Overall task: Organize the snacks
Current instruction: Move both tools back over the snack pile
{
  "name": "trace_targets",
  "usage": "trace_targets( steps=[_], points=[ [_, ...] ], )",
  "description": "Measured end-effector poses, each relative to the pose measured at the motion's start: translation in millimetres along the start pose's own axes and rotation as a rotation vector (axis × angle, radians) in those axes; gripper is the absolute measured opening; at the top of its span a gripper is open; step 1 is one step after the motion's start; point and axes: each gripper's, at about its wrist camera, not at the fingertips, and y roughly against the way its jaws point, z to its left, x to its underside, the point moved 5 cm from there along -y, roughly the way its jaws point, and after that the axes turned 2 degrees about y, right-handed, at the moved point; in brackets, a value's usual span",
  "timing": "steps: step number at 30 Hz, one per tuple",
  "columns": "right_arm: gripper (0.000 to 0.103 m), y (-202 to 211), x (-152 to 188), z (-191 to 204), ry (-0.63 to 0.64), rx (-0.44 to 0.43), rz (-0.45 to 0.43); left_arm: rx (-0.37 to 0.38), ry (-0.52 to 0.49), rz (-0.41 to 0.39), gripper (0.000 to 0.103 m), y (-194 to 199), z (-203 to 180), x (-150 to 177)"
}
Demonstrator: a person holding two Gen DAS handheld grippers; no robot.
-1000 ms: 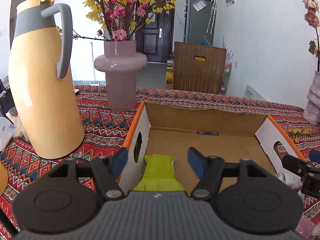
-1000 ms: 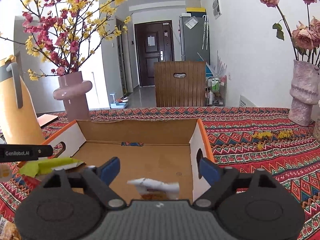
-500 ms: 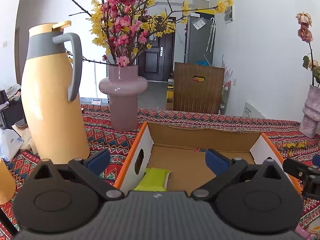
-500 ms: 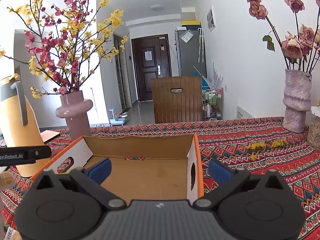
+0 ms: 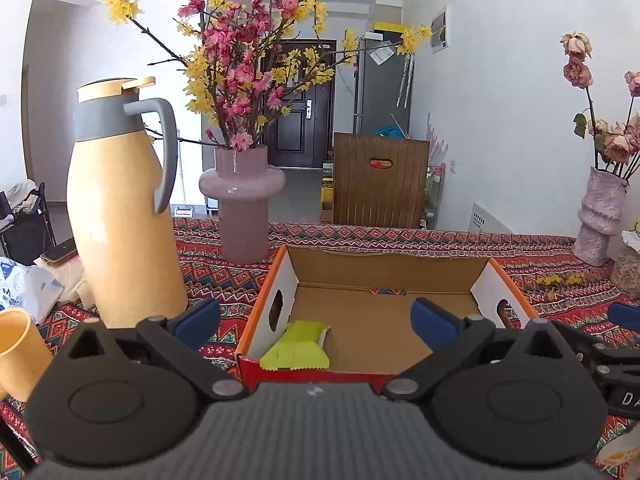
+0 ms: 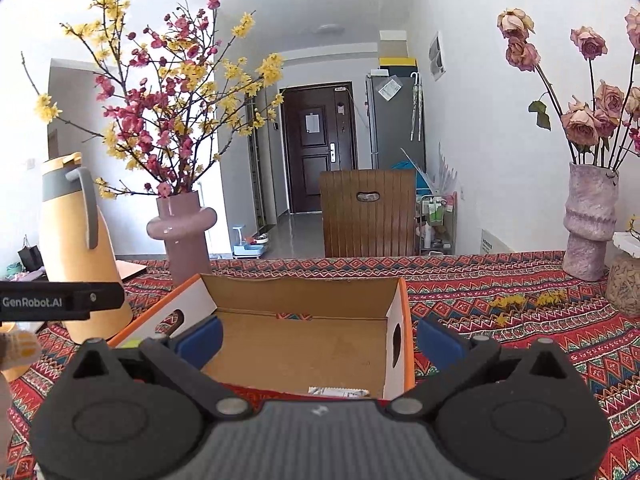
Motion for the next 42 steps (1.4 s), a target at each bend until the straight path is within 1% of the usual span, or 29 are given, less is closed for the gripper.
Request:
trace_targets(
  steps=[7,10,12,15,18,22,26,30,36,39,42],
  points=[
    [0.103,32,17,11,-0.006,-0.027,0.005,0.028,0.005,0.009,0.103,30,11,17],
    [0.103,40,28,12,-0.024,-0.030,0.038,0.043,0.006,0.017,0.103,43,18,27],
    [0.103,46,35,14,-0.019,-0.028,0.048,0.035,0.006,0.015,0.103,50,25,36],
    [0.103,55,45,14,-0.034,-0.037,0.070,0.037,0.021,0.039,0.103,57,35,47],
    [0.103,67,52,14,-0.033,-0.038,0.070,0.022,0.019,0.036,0.103,67,43,58],
    [0.103,78,61,17,-0.037,-0.042,0.082,0.024,0.030,0.070,0.103,73,51,73],
    [0.103,89,72,20,-0.038,-0.046,0.092,0.020,0.029,0.076,0.103,83,57,85],
    [0.103,95,84,23,-0.038,-0.054,0.123,0.025,0.034,0.091,0.103,88,62,94],
    [0.103,104,94,29,-0.038,-0.051,0.145,0.037,0.055,0.103,0.103,95,68,101],
    [0.103,111,95,33,-0.025,-0.048,0.137,0.040,0.071,0.098,0.103,100,70,103],
    [0.103,115,98,35,-0.025,-0.053,0.142,0.043,0.085,0.115,0.103,99,72,106]
  ],
)
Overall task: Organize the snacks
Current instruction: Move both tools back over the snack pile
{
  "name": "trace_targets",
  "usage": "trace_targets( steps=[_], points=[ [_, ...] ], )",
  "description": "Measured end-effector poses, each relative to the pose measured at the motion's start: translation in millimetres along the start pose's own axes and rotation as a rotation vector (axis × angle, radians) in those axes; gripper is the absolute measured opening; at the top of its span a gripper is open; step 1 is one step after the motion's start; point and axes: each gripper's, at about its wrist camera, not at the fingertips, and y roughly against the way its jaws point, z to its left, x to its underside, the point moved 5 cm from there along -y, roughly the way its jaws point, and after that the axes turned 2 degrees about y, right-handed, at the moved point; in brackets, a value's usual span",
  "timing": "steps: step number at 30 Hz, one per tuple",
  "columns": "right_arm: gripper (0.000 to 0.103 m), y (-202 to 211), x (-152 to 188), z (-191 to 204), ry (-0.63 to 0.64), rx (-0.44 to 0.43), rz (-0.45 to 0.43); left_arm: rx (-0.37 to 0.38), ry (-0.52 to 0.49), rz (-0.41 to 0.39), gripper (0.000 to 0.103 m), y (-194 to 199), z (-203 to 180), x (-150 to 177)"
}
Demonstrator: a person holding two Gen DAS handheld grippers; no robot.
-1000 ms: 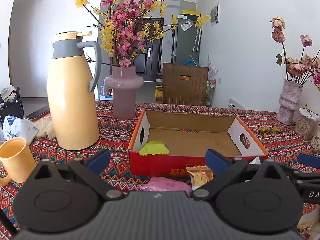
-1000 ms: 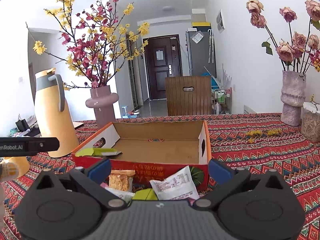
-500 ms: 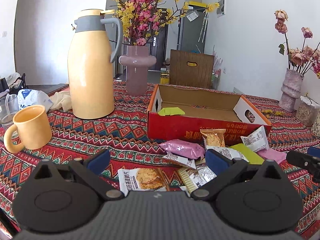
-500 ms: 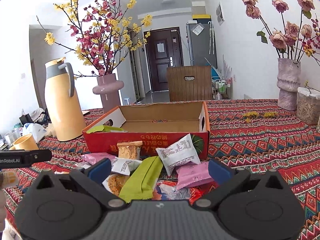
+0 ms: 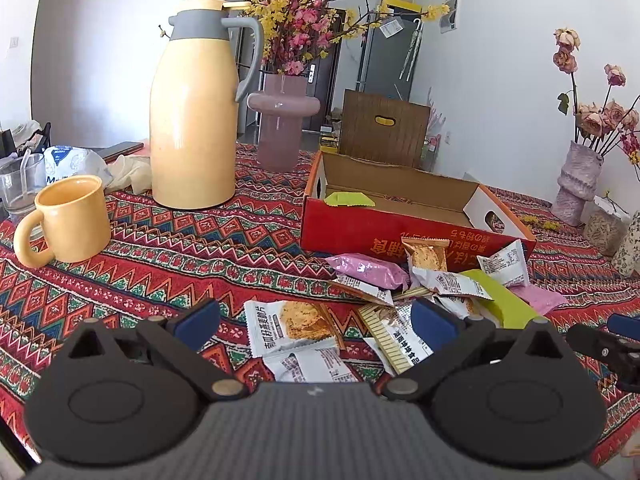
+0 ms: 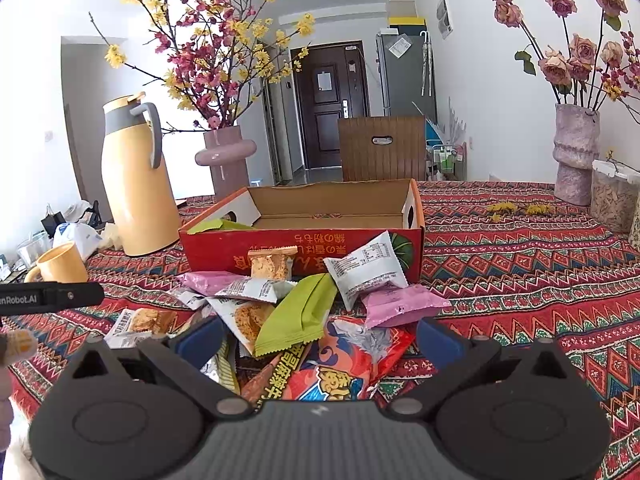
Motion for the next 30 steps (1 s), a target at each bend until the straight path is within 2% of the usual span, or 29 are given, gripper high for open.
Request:
trace_targets(
  steps=[14,27,30],
  points=[
    [0.103,-11,11,1,-0.006,0.020,0.050,-0.013,-0.012,0.024,0.103,-3,-2,8],
    [0.103,-69,21,-4,-0.039,0.074,0.208,-0.024,0.008,0.056,0.103,-15,3,13],
    [0.099,-78,26,-5,-0.035,0.083,0.233,-0.024,0.017,0.071,0.103,-21,4,16]
  ],
)
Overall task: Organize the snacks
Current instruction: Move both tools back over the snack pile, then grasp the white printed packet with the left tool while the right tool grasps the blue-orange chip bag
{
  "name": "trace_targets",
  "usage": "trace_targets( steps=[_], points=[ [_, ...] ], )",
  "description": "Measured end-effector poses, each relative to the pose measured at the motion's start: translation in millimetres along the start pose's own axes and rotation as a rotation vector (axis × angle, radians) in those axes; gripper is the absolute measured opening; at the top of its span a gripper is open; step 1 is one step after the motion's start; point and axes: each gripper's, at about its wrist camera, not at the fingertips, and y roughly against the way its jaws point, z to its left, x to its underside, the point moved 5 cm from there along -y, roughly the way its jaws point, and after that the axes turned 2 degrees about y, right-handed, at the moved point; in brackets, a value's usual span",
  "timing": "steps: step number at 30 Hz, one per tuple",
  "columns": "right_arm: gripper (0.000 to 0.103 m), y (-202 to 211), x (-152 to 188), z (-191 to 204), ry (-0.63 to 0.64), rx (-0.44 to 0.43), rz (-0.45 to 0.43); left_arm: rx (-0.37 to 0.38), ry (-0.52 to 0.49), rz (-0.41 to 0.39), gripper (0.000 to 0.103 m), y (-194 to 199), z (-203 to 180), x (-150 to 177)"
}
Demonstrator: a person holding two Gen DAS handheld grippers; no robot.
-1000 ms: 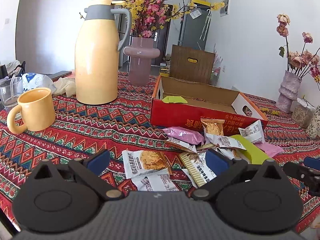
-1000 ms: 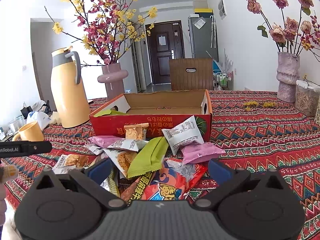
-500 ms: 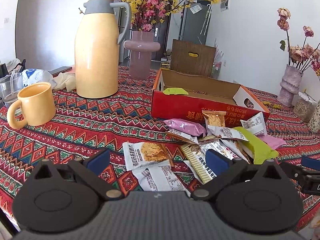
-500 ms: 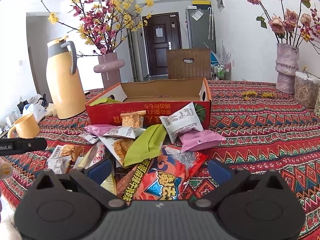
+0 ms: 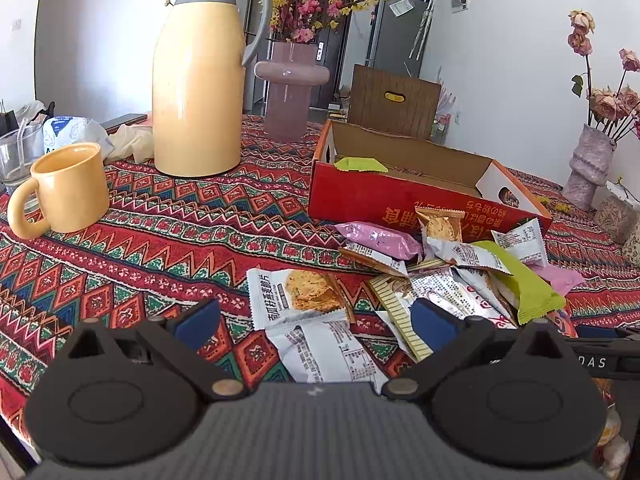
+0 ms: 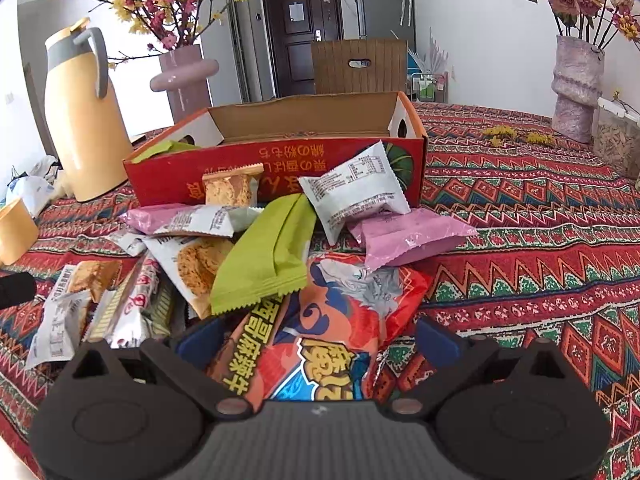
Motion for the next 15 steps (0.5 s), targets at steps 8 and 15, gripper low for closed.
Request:
trace_targets(
  steps=[8,15],
  points=[
    [0.072,4,13,-15,0.032,0.018,0.006,-0.007,0.013,0.022,0.103,-8,4,2],
    [0.062,15,18,-28,0.020,0.041,-0.033,-0.022,0.022,0.035,0.103,-11,9,3]
  ],
)
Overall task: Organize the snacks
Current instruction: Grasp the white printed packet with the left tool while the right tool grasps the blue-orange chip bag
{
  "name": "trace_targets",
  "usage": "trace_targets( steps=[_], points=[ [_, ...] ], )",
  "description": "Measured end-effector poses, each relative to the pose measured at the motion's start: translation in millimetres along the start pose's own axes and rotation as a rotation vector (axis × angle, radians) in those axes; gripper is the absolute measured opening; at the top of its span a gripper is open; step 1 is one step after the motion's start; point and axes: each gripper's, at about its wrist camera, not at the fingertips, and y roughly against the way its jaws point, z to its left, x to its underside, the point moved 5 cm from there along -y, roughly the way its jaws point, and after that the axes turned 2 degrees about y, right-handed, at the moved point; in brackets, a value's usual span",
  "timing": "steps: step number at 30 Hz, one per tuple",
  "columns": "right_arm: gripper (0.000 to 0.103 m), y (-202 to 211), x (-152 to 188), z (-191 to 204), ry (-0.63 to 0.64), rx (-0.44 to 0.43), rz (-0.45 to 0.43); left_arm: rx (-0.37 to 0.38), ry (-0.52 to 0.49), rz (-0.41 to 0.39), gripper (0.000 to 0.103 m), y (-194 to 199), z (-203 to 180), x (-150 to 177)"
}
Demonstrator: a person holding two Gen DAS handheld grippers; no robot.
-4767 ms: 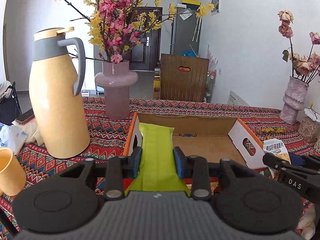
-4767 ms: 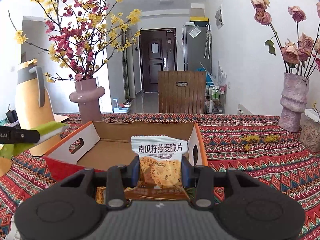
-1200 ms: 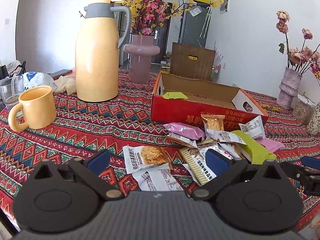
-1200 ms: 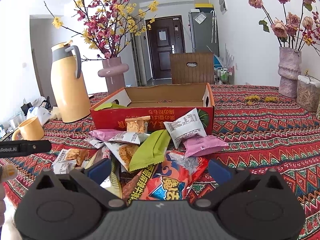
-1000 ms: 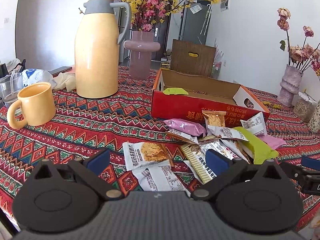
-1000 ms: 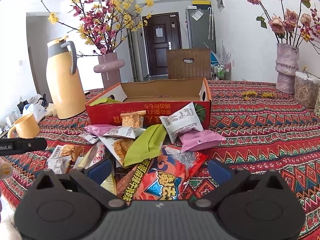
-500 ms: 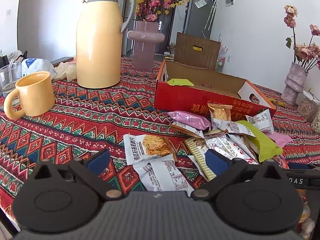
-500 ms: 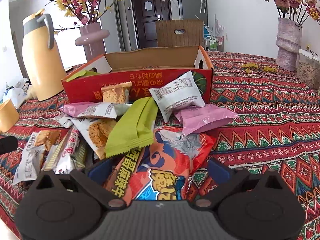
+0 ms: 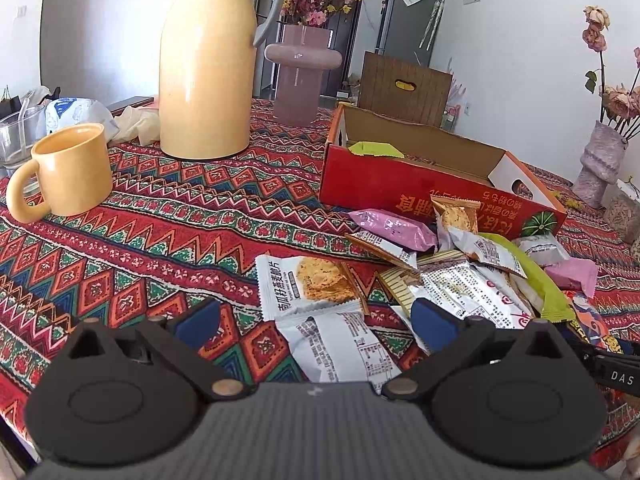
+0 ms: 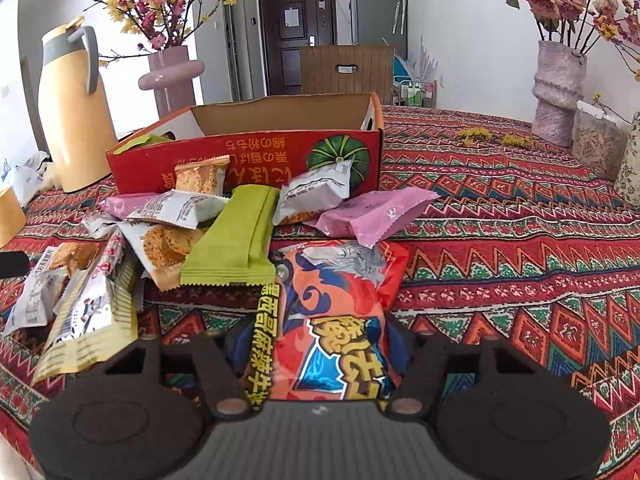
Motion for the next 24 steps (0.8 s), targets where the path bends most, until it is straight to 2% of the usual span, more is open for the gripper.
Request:
trace_targets(
  steps=[7,14,20,23,24],
  points=[
    [0.059,26,-5,-4,-0.007,0.019,-0.100,-0.029,0.007,0.010,0.103,0,4,-2],
    [0.059,57,-20,-11,-0.002,0.033,-0.226,-0.053,-0.008,0.056,0.103,-11,-3,3],
    [0.060,57,-21,-13,-0.018,0.018,-0.234,-0.102,-0.017,0.094,0.102,-22,-11,11],
    [0.059,54,-20,-10,-0.018,0.005,-0.229,-0.096,-0.012,0.109,0.084,-24,-14,13],
    [0.059,54,-19,-9,-0.018,0.001,-0.228,-0.094,-0.016,0.114,0.075,-25,-15,14]
  ],
)
